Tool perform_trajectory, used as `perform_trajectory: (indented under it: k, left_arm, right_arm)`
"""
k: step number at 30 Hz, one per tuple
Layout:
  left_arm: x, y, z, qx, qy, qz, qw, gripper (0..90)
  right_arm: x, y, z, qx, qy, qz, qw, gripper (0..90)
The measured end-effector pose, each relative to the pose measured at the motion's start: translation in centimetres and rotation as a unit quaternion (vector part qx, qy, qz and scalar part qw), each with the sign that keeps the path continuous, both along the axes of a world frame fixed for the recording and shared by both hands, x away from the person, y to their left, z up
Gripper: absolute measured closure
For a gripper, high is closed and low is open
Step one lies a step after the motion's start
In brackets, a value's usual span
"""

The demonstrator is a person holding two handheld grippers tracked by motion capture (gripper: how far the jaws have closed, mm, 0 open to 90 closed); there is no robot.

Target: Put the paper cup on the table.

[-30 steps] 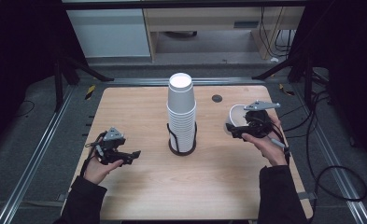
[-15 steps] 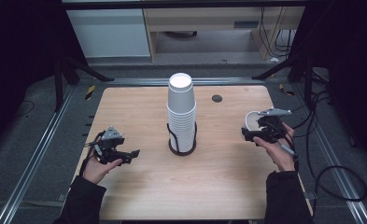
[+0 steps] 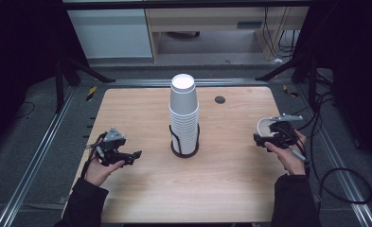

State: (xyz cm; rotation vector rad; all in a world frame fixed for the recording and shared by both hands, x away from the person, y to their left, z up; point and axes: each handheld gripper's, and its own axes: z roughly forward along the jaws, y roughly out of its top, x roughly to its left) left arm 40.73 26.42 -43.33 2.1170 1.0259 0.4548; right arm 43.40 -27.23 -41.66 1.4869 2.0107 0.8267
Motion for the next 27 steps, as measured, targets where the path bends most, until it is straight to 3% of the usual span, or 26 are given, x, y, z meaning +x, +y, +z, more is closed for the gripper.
perform_trajectory:
  k: [17,27]
  left_arm:
    - [0.0,-0.2,-0.2,0.006,0.001,-0.003,1.0,15.1]
    - [0.0,-0.2,-0.2,0.005,0.001,-0.003,1.0,15.0]
  right_arm:
    - [1.7,0.2,-2.8,-0.033,0.067,0.003,0.9972,13.0]
    - [2.0,0.8,-3.3,-0.046,0.082,0.015,0.9954,12.7]
